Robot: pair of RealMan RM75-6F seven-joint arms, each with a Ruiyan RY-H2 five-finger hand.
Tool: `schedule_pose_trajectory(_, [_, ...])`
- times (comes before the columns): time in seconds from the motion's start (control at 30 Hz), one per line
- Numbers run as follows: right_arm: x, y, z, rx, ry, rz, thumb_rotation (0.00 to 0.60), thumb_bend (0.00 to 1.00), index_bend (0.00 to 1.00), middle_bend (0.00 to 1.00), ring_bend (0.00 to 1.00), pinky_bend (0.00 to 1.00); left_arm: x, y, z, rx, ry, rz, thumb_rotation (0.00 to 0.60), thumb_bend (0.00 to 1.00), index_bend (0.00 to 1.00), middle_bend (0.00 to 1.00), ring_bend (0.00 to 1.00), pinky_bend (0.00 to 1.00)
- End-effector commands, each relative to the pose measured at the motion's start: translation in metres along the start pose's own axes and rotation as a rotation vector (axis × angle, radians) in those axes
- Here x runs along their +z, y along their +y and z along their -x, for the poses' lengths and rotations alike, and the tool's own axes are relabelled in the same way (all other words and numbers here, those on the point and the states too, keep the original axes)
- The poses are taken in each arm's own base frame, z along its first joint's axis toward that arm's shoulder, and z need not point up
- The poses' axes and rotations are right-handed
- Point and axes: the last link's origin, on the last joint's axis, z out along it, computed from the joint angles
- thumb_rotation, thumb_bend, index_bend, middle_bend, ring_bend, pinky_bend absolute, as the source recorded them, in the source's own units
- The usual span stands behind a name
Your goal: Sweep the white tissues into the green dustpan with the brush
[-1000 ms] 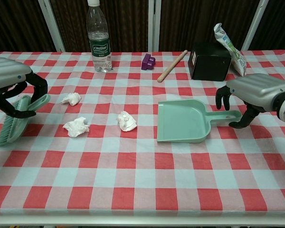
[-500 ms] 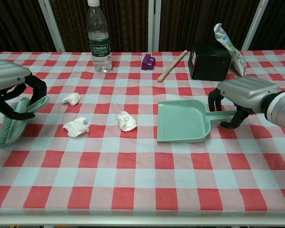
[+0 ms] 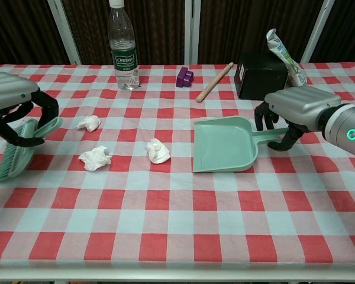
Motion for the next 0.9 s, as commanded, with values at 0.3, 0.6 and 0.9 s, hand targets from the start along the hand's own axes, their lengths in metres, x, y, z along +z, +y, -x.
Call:
schedule_pose_trajectory(0.3, [0.005,-0.007,-0.022,-0.066,-0.014,-0.046,0.6,0.47,0.66,0.55,0.35,0.28,0.034,-0.014,-0.012,-0.131,0.001,0.004,0.6,0.42,0.56,0.58,0.79,0.93])
schedule_pose_trajectory(0.6, [0.009,-0.015,-0.027,-0.089,-0.018,-0.055,0.6,0.47,0.66,0.55,0.35,0.28,0.075,-0.017,-0.023,-0.111,0.027,0.026,0.6,0.43,0.56,0.58,0.78,0.93])
schedule_pose_trajectory(0.9, [0.013,-0.023,-0.027,-0.081,-0.025,-0.058,0.6,0.47,0.66,0.55,0.35,0.28,0.107,0.009,-0.034,-0.185,-0.001,0.131,0.6,0.44,0.56,0.58,0.77,0.93])
